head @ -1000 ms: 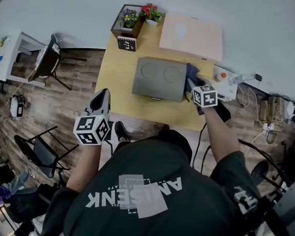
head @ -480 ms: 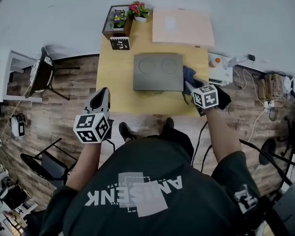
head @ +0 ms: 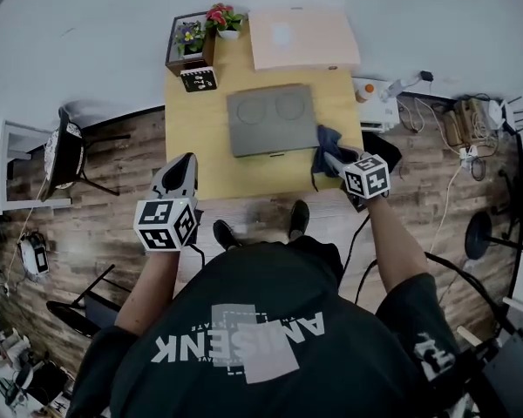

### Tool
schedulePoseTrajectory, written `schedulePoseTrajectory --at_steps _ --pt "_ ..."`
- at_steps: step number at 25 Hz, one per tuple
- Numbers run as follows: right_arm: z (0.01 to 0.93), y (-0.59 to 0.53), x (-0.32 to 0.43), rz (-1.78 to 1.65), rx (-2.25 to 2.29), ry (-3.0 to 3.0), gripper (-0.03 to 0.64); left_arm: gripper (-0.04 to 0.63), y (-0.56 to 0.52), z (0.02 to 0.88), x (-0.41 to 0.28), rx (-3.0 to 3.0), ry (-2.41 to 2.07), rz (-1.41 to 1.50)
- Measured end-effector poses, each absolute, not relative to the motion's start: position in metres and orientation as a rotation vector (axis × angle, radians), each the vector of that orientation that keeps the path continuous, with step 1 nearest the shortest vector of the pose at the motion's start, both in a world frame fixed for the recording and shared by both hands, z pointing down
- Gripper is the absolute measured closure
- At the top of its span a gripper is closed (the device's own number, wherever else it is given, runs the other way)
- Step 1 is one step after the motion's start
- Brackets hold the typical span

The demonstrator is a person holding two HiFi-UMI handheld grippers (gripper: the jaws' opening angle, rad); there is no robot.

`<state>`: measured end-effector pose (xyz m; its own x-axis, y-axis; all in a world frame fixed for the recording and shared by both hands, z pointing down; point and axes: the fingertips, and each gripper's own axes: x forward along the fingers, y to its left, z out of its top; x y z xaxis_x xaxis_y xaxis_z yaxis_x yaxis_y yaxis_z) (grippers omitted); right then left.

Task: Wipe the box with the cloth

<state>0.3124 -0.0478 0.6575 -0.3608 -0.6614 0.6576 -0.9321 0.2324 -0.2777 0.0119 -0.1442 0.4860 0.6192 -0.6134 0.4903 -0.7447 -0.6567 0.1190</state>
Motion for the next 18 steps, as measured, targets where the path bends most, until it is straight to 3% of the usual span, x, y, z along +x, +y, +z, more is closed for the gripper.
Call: schedulePoseTrajectory --at_steps 18 --pt "0.6 -0.016 0.312 0.914 1.823 -1.973 0.517 0.595 -0.171 0.47 0.003 2.668 -0.874 0.525"
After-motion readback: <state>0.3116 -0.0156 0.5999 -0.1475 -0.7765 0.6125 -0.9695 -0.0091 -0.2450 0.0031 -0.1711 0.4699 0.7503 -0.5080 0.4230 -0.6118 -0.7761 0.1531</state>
